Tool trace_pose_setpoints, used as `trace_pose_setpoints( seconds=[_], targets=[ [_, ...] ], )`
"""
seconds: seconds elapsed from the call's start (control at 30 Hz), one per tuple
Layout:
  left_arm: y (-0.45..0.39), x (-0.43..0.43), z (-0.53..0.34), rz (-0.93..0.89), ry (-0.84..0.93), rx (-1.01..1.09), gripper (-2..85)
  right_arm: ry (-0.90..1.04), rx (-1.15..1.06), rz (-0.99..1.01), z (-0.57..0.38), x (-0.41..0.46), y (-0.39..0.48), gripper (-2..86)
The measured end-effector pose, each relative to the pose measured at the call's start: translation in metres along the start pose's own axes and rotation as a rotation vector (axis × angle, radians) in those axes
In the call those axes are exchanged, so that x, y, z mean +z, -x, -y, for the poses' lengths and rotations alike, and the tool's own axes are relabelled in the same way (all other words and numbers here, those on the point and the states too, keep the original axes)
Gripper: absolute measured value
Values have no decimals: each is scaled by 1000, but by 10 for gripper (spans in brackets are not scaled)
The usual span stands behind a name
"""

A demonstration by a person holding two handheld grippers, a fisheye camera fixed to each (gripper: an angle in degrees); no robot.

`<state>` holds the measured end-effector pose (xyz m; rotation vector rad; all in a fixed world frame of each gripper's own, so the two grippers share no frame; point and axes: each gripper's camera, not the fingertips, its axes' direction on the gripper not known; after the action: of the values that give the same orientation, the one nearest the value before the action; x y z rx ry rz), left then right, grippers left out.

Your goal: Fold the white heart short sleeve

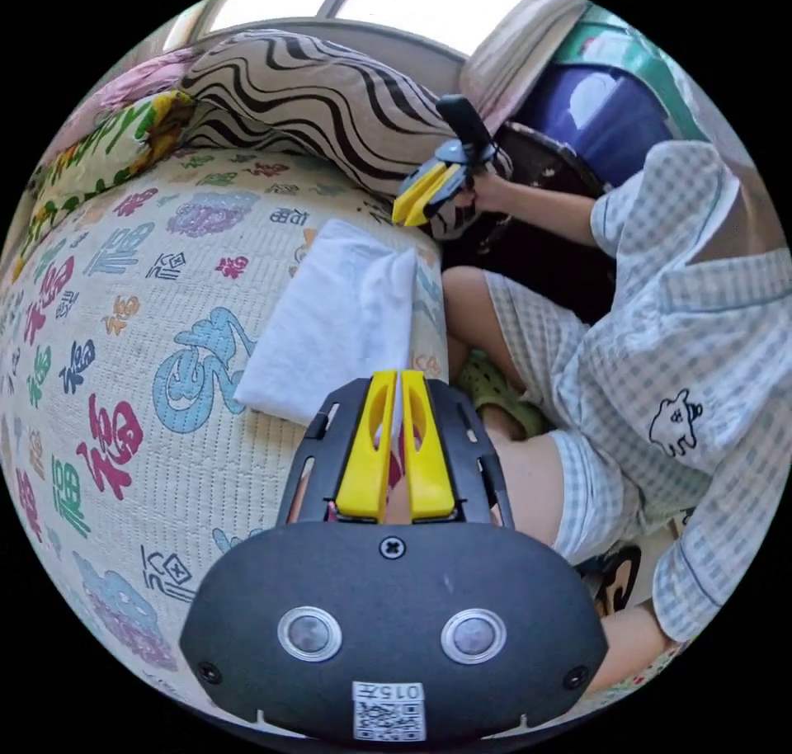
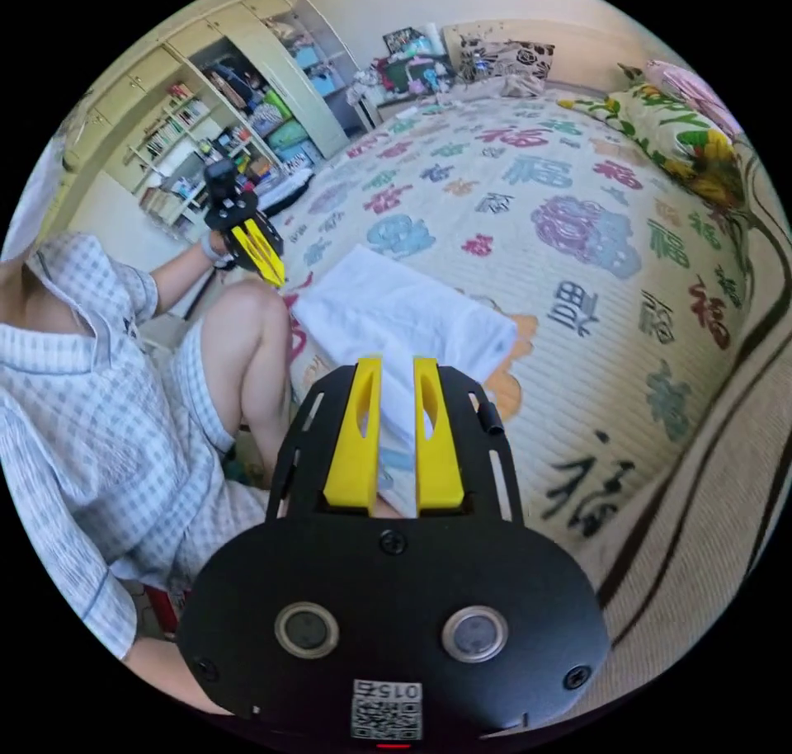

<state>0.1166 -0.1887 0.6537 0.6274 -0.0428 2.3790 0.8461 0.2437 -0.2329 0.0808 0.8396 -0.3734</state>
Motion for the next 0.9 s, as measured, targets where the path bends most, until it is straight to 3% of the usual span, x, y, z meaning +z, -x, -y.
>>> trace_pose_setpoints(
  seconds=[0.1,0.13,0.2,0.27,0.47,0.6,0.7,0.8,0.9],
  targets=[
    [24,31,16,-100,104,-51,-2,124,-57,147,18,48,2,9],
    [33,47,16,-108,203,-80,-4,252,-75,123,18,71,4,1],
    [44,62,7,-113,301,-116,-5,292,-74,106,10,85,2,-5],
    [55,54,-3,-143,247,-158,-6,241,27,188,0,79,-12,-6],
    [85,1,-30,-218,171,-293,5,178,165,187,-25,45,-28,9],
    [133,-55,-70,-305,-100,-541,94,-8,316,228,-32,10,-49,103],
    [160,-68,-93,-345,-189,-664,126,7,333,224,-24,15,-60,120],
    [178,-78,-101,-439,-266,-700,124,46,367,331,-15,35,-72,136],
    [189,-93,-100,-484,-316,-710,120,100,337,306,-4,43,-70,132]
  ],
)
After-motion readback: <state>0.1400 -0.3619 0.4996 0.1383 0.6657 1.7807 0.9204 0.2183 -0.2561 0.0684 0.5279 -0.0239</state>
